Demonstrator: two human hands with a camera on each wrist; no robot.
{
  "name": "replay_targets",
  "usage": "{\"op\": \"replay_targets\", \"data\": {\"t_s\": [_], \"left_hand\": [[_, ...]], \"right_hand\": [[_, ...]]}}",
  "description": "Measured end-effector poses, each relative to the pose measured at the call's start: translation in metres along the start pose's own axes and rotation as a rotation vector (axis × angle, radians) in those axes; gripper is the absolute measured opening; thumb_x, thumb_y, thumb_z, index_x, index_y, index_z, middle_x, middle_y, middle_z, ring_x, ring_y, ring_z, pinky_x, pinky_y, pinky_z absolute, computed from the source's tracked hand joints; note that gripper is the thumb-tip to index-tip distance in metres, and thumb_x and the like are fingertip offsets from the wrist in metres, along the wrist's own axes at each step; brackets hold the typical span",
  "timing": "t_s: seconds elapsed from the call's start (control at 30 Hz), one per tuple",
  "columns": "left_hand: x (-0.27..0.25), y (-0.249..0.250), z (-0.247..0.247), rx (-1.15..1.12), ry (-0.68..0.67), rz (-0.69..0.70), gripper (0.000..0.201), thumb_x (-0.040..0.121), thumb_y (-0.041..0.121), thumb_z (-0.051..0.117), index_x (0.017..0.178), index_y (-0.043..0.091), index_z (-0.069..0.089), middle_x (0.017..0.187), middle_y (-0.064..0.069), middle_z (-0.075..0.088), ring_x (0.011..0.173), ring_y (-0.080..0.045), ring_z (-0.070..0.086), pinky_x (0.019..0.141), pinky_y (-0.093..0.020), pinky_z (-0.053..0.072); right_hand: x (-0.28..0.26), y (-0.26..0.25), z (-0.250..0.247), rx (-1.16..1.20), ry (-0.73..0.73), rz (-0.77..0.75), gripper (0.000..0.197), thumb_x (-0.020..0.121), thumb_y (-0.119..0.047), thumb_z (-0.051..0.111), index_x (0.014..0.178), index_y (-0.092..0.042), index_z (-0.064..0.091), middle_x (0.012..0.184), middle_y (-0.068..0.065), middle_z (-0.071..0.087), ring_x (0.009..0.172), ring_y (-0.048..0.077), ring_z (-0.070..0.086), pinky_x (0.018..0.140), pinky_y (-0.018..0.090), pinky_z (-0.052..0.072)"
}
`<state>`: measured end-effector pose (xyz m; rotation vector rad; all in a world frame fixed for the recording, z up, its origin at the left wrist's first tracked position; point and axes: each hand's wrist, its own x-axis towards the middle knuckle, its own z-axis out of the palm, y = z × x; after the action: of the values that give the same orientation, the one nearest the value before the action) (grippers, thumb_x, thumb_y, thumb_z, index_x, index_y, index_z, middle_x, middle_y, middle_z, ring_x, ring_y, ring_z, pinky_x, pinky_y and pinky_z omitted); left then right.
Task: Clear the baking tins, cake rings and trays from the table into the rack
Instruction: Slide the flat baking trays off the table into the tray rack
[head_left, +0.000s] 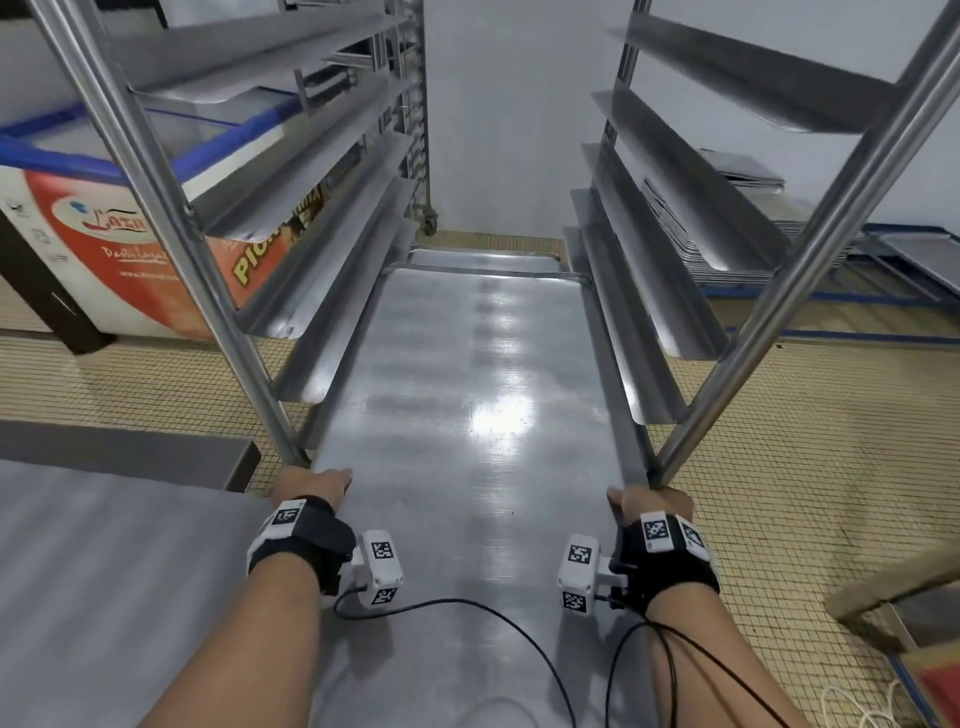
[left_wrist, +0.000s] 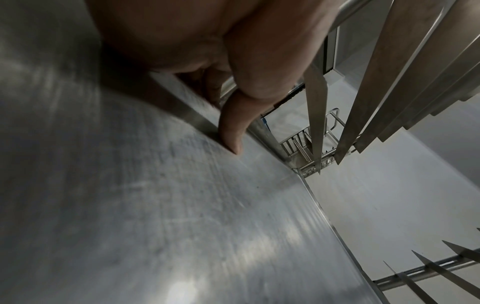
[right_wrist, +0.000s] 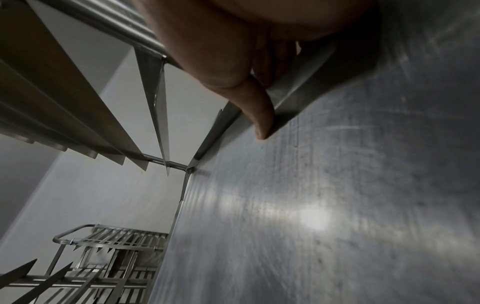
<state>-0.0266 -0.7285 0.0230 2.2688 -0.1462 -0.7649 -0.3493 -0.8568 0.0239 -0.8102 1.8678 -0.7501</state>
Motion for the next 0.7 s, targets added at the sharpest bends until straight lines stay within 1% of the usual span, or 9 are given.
{"op": "replay_targets", "data": {"t_s": [0.1, 0.2, 0.33, 0.4, 0.43, 0.5, 0.57, 0.63, 0.7], "left_hand": [[0.003, 0.007, 0.001, 0.02, 0.0, 0.011, 0.055, 0.088, 0.022, 0.073, 0.13, -0.005, 0.053, 0.13, -0.022, 0.06, 0.11, -0.037, 0.059, 0.084, -0.034, 0.042], [0.011, 0.012, 0.001, 0.034, -0.002, -0.005, 0.055, 0.088, 0.025, 0.072, 0.132, -0.002, 0.052, 0.129, -0.021, 0.06, 0.114, -0.038, 0.058, 0.09, -0.038, 0.045], [0.014, 0.016, 0.002, 0.061, -0.004, -0.02, 0.057, 0.09, 0.023, 0.071, 0.136, -0.003, 0.05, 0.132, -0.02, 0.059, 0.116, -0.037, 0.057, 0.089, -0.036, 0.042], [0.012, 0.016, 0.001, 0.103, 0.002, 0.002, 0.056, 0.09, 0.025, 0.07, 0.134, -0.004, 0.051, 0.13, -0.02, 0.06, 0.112, -0.036, 0.058, 0.086, -0.035, 0.041], [0.01, 0.014, 0.001, 0.124, 0.001, 0.017, 0.055, 0.09, 0.026, 0.07, 0.133, -0.003, 0.052, 0.128, -0.02, 0.06, 0.107, -0.035, 0.058, 0.084, -0.035, 0.04], [0.012, 0.01, 0.0, 0.171, -0.002, 0.04, 0.05, 0.089, 0.03, 0.07, 0.126, -0.001, 0.056, 0.119, -0.019, 0.062, 0.096, -0.034, 0.056, 0.081, -0.035, 0.04], [0.016, 0.006, 0.002, 0.18, -0.018, 0.059, 0.044, 0.087, 0.032, 0.071, 0.115, 0.003, 0.054, 0.119, -0.018, 0.062, 0.091, -0.034, 0.055, 0.083, -0.036, 0.045], [0.016, 0.002, 0.004, 0.23, -0.06, 0.079, 0.064, 0.079, 0.038, 0.073, 0.126, 0.002, 0.049, 0.133, -0.019, 0.056, 0.107, -0.038, 0.057, 0.094, -0.038, 0.047], [0.014, -0.005, 0.008, 0.301, -0.073, 0.108, 0.098, 0.073, 0.048, 0.077, 0.148, 0.003, 0.032, 0.15, -0.022, 0.04, 0.133, -0.043, 0.043, 0.109, -0.049, 0.04]], "right_hand": [[0.009, -0.005, 0.009, 0.015, 0.019, 0.012, 0.041, 0.078, 0.002, 0.073, 0.117, 0.007, 0.061, 0.104, 0.019, 0.07, 0.086, 0.031, 0.067, 0.074, 0.029, 0.053], [0.016, -0.009, 0.015, -0.001, 0.04, 0.036, 0.042, 0.075, 0.0, 0.075, 0.114, 0.008, 0.061, 0.101, 0.019, 0.071, 0.088, 0.032, 0.069, 0.077, 0.033, 0.057], [0.019, -0.009, 0.017, -0.055, 0.036, 0.033, 0.037, 0.075, -0.003, 0.075, 0.109, 0.005, 0.061, 0.097, 0.016, 0.071, 0.087, 0.032, 0.069, 0.075, 0.034, 0.057], [0.018, -0.011, 0.017, -0.08, 0.037, 0.015, 0.037, 0.073, -0.004, 0.076, 0.106, 0.007, 0.062, 0.095, 0.016, 0.071, 0.086, 0.032, 0.07, 0.075, 0.037, 0.059], [0.018, -0.011, 0.017, -0.109, 0.045, -0.006, 0.038, 0.072, -0.005, 0.076, 0.105, 0.007, 0.063, 0.096, 0.017, 0.072, 0.086, 0.032, 0.07, 0.076, 0.038, 0.06], [0.015, -0.011, 0.015, -0.19, 0.01, -0.063, 0.034, 0.078, -0.01, 0.074, 0.106, 0.005, 0.063, 0.107, 0.017, 0.069, 0.092, 0.031, 0.066, 0.078, 0.033, 0.055], [0.007, -0.009, 0.012, -0.27, -0.053, -0.132, 0.037, 0.088, -0.019, 0.068, 0.119, -0.001, 0.061, 0.122, 0.018, 0.062, 0.107, 0.033, 0.062, 0.082, 0.03, 0.047], [-0.002, -0.007, 0.008, -0.317, -0.071, -0.162, 0.046, 0.089, -0.025, 0.067, 0.126, 0.002, 0.059, 0.127, 0.019, 0.061, 0.115, 0.034, 0.059, 0.089, 0.036, 0.048], [-0.019, -0.004, 0.005, -0.311, -0.091, -0.172, 0.051, 0.088, -0.026, 0.07, 0.125, 0.005, 0.055, 0.125, 0.019, 0.06, 0.107, 0.034, 0.061, 0.08, 0.033, 0.048]]}}
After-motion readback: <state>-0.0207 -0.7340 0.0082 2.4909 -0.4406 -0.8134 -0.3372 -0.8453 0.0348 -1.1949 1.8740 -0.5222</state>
